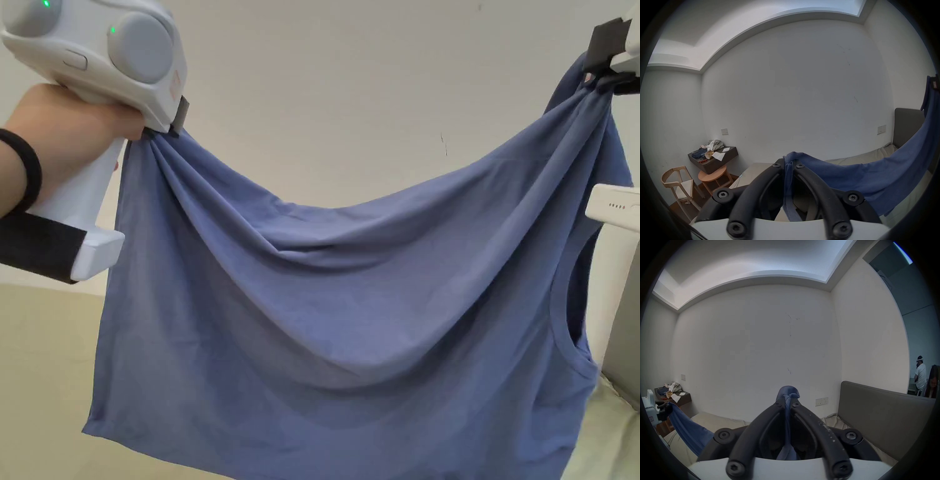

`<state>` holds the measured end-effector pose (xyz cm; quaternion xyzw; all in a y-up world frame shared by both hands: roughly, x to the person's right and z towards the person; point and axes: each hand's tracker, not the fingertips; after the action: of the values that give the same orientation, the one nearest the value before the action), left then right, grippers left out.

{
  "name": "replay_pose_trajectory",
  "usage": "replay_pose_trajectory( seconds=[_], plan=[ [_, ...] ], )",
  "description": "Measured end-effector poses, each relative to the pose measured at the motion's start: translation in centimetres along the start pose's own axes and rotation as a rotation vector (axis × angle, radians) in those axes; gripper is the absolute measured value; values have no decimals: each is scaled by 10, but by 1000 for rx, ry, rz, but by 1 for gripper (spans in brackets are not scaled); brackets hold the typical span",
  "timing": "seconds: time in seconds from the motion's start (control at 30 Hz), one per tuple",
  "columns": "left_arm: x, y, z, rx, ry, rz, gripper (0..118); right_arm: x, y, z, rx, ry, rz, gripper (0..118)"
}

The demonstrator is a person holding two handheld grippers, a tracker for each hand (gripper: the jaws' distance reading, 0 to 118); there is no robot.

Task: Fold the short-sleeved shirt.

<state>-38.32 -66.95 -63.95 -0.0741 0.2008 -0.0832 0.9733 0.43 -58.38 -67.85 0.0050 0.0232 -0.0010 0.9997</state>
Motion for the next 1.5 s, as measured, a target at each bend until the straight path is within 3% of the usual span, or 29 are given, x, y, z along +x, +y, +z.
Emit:
replay_pose_trajectory(
  seconds=[0.23,0.4,0.57,0.73,0.93,1.13,1.33,1.5],
  plan=[
    [9,-64,-29,-157,-59,33,7,9,-65,-13,-75,55,-8,7],
    [6,-118,-18,-247,-129,-13,7,35,-113,-2,-177,105,-99,7],
    [-15,-178,31,-321,-209,-10,7,63,-178,52,-303,179,-51,7],
    [-33,-243,88,-434,-277,16,7,87,-251,132,-496,278,-181,7],
    [-50,-312,163,-550,-325,186,7,92,-326,225,-630,249,-251,7],
    [-71,-370,235,-621,-294,215,7,110,-386,300,-723,201,-346,7],
    [-90,-402,284,-666,-246,181,7,131,-403,370,-744,175,-410,7],
    [-115,-416,318,-672,-208,263,7,153,-402,424,-732,141,-477,7]
  ],
)
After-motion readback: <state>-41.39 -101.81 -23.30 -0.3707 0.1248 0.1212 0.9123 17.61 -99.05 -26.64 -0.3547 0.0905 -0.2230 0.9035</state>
